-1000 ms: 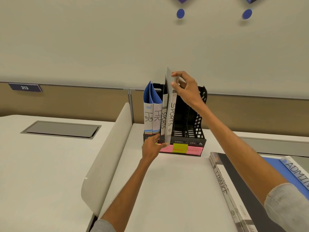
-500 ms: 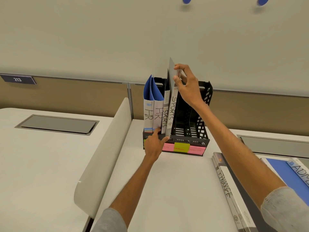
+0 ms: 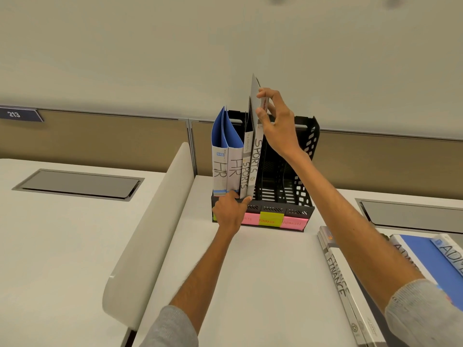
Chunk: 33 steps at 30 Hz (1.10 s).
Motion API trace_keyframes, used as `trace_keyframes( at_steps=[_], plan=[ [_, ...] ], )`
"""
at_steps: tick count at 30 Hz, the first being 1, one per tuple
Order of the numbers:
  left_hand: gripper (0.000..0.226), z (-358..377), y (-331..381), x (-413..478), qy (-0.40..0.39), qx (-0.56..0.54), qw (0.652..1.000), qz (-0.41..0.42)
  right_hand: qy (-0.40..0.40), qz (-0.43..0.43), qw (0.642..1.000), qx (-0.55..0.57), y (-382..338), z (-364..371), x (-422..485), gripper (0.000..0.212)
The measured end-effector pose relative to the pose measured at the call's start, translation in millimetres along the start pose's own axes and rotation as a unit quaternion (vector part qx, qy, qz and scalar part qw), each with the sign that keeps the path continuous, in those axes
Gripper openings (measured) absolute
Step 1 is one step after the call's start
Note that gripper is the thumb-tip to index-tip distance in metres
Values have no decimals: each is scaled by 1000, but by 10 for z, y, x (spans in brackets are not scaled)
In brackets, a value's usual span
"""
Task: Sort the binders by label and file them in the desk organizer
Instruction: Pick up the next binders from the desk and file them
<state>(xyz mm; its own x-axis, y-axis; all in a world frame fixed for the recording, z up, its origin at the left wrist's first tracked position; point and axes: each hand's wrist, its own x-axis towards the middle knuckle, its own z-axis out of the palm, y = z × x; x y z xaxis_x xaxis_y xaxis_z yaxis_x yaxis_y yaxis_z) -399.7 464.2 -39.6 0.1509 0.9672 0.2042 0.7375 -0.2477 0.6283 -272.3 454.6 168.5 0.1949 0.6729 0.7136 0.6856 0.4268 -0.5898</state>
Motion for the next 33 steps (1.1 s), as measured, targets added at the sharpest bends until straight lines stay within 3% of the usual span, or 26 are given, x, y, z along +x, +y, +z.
trace_keyframes(
  at_steps=[6, 10, 14, 24, 29, 33],
  plan=[
    [43, 73, 49, 0, 36, -55, 997, -45, -29, 16, 999, -28, 110, 45, -135, 23],
    [53, 120, -50, -68, 16, -37, 999, -25, -13, 55, 998, -24, 243, 148, -352, 16],
    [57, 202, -45, -129, 12, -62, 997, -33, -32, 36, 998, -44, 213, 151, -271, 13],
    [55, 232, -26, -122, 24, -87, 995, -32, 33, 118, 992, -14, 254, 137, -204, 10],
    [63, 180, -82, -114, -12, -80, 996, -29, -135, 116, 984, 22, 370, 270, -721, 44],
    [61, 132, -69, -137, -44, -86, 995, -33, -162, 140, 976, 33, 373, 191, -721, 49]
  ],
)
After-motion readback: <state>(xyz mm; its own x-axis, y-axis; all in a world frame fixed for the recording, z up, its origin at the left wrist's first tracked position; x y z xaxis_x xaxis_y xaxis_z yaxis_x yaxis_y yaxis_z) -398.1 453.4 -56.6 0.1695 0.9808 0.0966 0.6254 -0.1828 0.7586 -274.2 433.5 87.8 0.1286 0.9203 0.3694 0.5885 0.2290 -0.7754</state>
